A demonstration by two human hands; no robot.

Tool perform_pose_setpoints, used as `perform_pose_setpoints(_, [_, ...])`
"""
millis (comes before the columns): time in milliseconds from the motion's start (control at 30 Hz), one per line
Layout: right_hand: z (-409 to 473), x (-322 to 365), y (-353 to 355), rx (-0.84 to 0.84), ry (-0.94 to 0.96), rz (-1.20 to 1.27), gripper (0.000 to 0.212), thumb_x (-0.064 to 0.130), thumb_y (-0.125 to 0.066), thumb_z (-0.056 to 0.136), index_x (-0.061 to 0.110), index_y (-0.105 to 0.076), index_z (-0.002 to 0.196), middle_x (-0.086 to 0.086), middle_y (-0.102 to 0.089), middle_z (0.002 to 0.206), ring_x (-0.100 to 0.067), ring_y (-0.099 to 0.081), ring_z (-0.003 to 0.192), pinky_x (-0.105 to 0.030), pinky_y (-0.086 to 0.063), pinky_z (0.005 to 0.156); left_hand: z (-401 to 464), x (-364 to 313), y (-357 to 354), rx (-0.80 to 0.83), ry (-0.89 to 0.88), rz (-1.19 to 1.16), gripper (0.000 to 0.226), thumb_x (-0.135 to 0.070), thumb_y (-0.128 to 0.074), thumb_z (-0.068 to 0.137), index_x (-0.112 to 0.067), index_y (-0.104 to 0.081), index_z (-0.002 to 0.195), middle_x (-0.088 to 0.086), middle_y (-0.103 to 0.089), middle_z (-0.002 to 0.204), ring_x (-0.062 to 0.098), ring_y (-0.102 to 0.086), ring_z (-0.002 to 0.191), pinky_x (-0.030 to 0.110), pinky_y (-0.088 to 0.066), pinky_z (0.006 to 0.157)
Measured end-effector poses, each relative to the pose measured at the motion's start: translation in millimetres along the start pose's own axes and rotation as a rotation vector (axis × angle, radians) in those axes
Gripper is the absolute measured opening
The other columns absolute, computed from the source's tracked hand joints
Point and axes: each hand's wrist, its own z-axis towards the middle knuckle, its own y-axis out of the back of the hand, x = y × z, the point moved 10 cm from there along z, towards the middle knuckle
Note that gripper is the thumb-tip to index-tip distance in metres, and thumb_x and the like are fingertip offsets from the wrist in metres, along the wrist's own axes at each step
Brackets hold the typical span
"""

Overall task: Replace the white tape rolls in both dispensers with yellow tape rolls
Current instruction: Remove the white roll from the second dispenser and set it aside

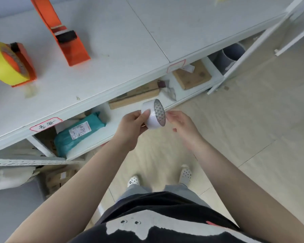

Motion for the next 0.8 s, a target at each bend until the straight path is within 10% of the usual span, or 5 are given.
perform_pose_setpoints(367, [-15, -104, 227, -0.095, -0.338, 0.547, 0.017, 0.022, -0.063, 0.09, 0.009, -0.068, 0.1, -0.014, -0.071, 0.102, -0.021, -0.067, 0.09, -0.023, -0.054, 0.075, 40, 76, -237, 0.215, 0.286, -0.133, 0.034, -0.016, -0.053, 0.095, 0.0, -0.058, 0.125, 0.012, -0.067, 0.119, 0.023, -0.065, 0.106, 0.031, -0.057, 0.085])
perform_pose_setpoints(800, [40, -124, 429, -0.239, -0.284, 0.446, 0.015, 0.023, -0.068, 0.087, 0.013, -0.072, 0.097, -0.009, -0.073, 0.094, -0.02, -0.069, 0.086, -0.024, -0.056, 0.076, 119, 80, -405, 0.118, 0.213, 0.14, 0.018, -0.018, -0.058, 0.093, 0.0, -0.061, 0.098, 0.009, -0.069, 0.093, 0.019, -0.067, 0.088, 0.033, -0.054, 0.091])
